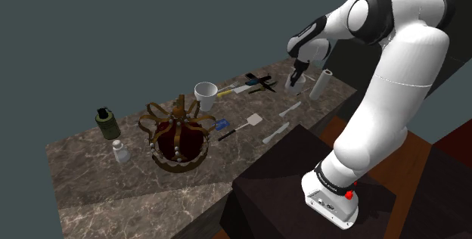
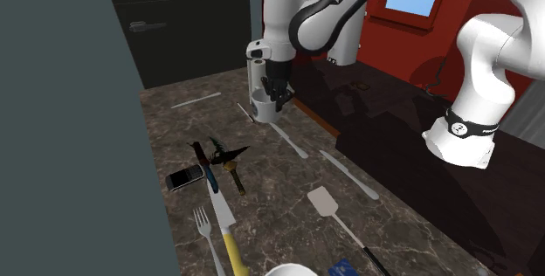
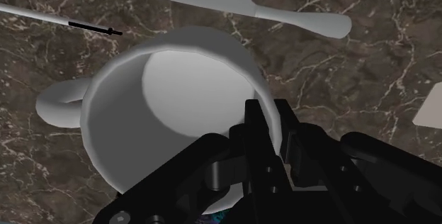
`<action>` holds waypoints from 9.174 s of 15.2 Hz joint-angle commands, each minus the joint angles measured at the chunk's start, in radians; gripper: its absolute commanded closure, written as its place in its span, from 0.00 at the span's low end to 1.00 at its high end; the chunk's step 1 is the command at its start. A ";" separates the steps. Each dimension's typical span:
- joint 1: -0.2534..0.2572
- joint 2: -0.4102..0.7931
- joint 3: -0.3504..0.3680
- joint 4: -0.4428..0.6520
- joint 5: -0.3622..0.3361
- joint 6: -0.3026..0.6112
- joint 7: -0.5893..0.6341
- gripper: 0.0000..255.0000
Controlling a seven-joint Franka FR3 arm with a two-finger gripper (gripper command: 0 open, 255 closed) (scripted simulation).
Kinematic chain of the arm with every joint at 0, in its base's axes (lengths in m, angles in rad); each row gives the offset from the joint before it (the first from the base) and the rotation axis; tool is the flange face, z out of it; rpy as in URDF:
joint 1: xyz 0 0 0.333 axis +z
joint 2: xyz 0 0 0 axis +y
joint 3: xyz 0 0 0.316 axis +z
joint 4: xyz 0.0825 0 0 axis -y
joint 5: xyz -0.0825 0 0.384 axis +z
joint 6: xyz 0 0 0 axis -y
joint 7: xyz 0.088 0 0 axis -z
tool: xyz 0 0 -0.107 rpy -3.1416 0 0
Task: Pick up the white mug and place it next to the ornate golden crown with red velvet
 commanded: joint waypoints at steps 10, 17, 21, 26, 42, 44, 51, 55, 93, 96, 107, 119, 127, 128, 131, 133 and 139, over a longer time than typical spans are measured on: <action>0.026 -0.117 -0.033 0.024 -0.088 -0.126 0.057 1.00; 0.035 -0.178 -0.041 0.059 -0.131 -0.214 0.085 1.00; 0.038 -0.208 -0.042 0.084 -0.151 -0.265 0.097 1.00; 0.041 -0.241 -0.042 0.120 -0.170 -0.329 0.110 1.00; 0.047 -0.307 -0.036 0.272 -0.204 -0.539 0.131 1.00; 0.048 -0.310 -0.035 0.295 -0.206 -0.565 0.132 1.00; 0.069 -0.383 -0.006 0.281 -0.241 -0.618 0.191 1.00; 0.097 -0.503 0.059 0.162 -0.288 -0.616 0.304 1.00; 0.403 -0.773 0.800 -0.072 -0.042 -0.690 1.244 1.00; 0.420 -0.724 0.861 -0.023 -0.029 -0.686 1.320 1.00; 0.465 -0.451 1.089 0.243 -0.083 -0.684 1.632 1.00; 0.549 -0.162 1.209 0.447 -0.255 -0.665 1.885 1.00; 0.551 -0.144 1.207 0.358 -0.271 -0.562 1.898 1.00; 0.551 -0.140 1.206 0.348 -0.274 -0.550 1.900 1.00; 0.553 -0.128 1.204 0.319 -0.284 -0.513 1.908 1.00; 0.555 -0.119 1.203 0.301 -0.292 -0.488 1.914 1.00; 0.562 -0.085 1.197 0.253 -0.320 -0.416 1.934 1.00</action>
